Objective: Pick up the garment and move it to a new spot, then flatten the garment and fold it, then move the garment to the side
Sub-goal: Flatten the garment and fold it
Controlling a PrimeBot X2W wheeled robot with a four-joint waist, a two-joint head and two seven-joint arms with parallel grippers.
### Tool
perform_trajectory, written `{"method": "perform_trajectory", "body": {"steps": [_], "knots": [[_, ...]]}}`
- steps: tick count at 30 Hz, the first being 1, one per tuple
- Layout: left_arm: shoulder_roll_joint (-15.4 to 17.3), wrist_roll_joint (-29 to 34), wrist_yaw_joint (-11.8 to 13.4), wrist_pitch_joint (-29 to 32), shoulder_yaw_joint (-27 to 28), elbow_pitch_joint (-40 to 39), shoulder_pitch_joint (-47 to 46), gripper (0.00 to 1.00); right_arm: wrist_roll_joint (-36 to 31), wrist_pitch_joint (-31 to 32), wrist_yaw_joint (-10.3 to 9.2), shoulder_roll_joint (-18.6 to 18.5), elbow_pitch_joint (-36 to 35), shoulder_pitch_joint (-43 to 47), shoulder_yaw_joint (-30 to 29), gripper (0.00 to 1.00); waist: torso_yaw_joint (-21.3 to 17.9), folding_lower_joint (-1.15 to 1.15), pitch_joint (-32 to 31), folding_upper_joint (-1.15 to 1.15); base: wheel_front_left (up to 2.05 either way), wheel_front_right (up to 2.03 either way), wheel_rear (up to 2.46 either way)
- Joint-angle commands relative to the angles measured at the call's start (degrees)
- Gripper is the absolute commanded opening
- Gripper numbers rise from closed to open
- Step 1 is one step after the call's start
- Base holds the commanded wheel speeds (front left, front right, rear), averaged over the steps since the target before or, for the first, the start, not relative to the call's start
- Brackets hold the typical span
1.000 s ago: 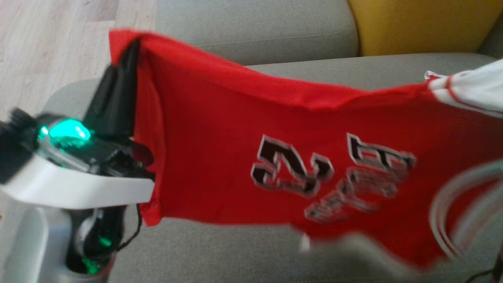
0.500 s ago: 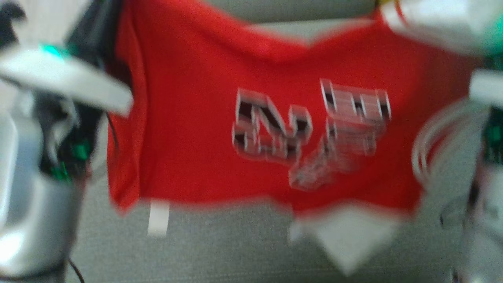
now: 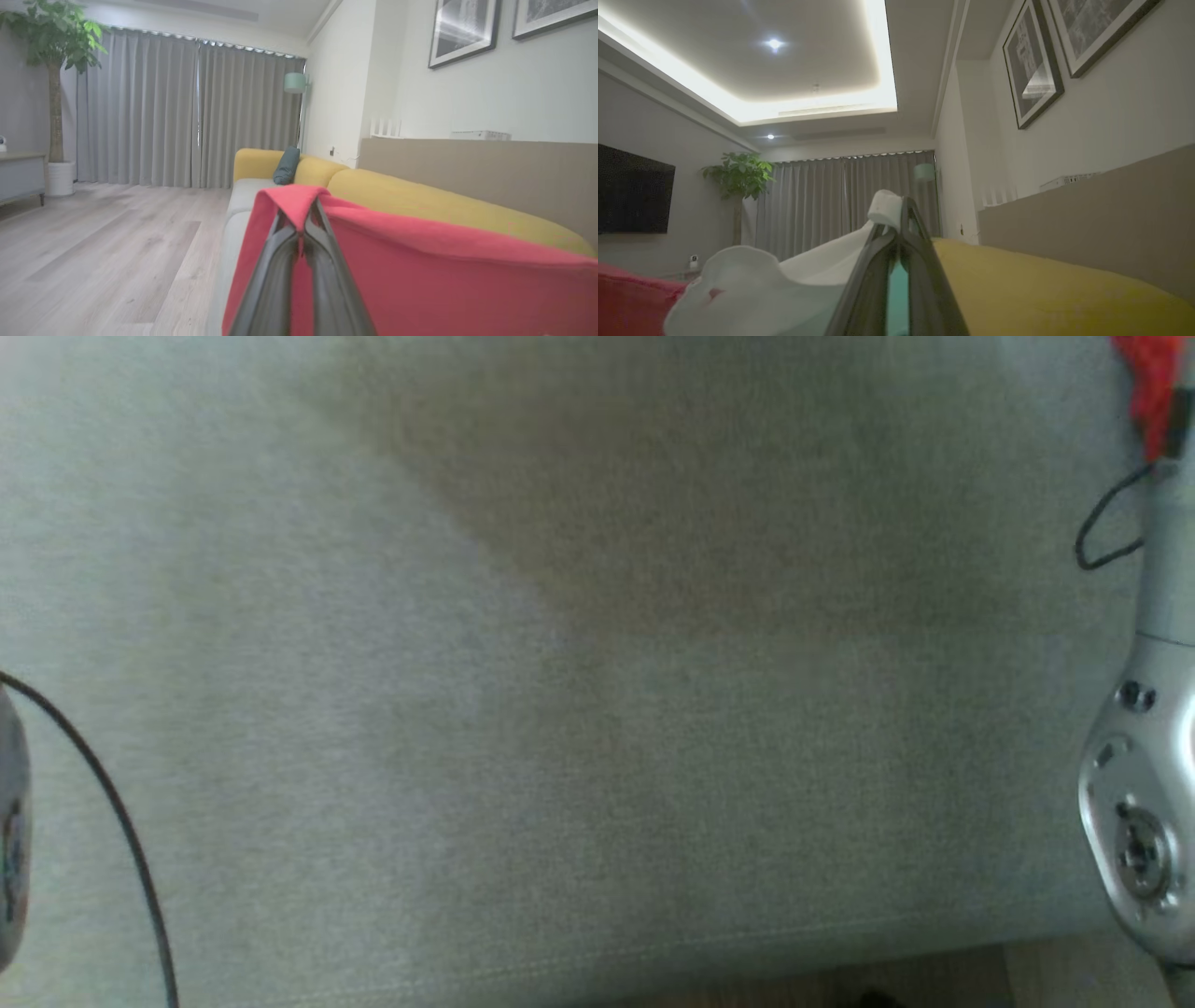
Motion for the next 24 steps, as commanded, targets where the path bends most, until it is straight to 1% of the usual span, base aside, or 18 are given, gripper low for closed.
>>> {"method": "perform_trajectory", "body": {"steps": [1, 3, 7, 12, 17, 20, 24], "knots": [[2.4, 0.3, -0.1, -1.1, 0.8, 0.5, -1.8, 0.00, 1.0, -0.2, 0.37, 0.9, -0.5, -0.7, 1.8, 0.00, -1.8, -0.01, 5.2, 0.00, 0.00, 0.00, 0.00], [1.8, -0.3, -0.9, -3.1, 1.0, 4.2, -1.6, 0.00, 2.3, -0.2, 0.37, 0.9, -0.1, 0.6, 4.0, 0.00, -2.0, -0.01, 8.0, 0.00, 0.00, 0.00, 0.00], [0.8, -2.1, -3.2, -7.5, 1.4, 11.0, 2.5, 0.00, 4.8, -0.3, 0.37, 0.9, -0.9, 6.8, 7.4, 0.00, -1.6, -0.01, 11.9, 0.00, 0.00, 0.00, 0.00], [-1.2, -5.3, -6.8, -12.5, 2.0, 16.2, 8.8, 0.00, 6.0, -0.3, 0.37, 0.9, -5.5, 16.4, 8.6, 0.00, -0.5, -0.01, 12.9, 0.00, 0.00, 0.00, 0.00], [-3.0, -8.4, -8.8, -14.8, 2.2, 16.5, 14.6, 0.00, 5.3, -0.3, 0.37, 0.9, -12.1, 26.2, 7.0, 0.00, 1.1, -0.01, 10.7, 0.00, 0.00, 0.00, 0.00], [-3.9, -10.8, -9.3, -15.3, 2.4, 14.9, 18.7, 0.00, 5.2, -0.3, 0.37, 0.9, -16.2, 32.1, 5.7, 0.00, 2.0, -0.01, 8.7, 0.00, 0.00, 0.00, 0.00], [-4.6, -12.3, -9.4, -15.6, 0.5, 11.2, 25.9, 0.00, 5.8, -0.3, 0.37, 0.9, -20.8, 40.7, 3.9, 0.00, 3.0, -0.01, 5.6, 0.00, 0.00, 0.00, 0.00]]}}
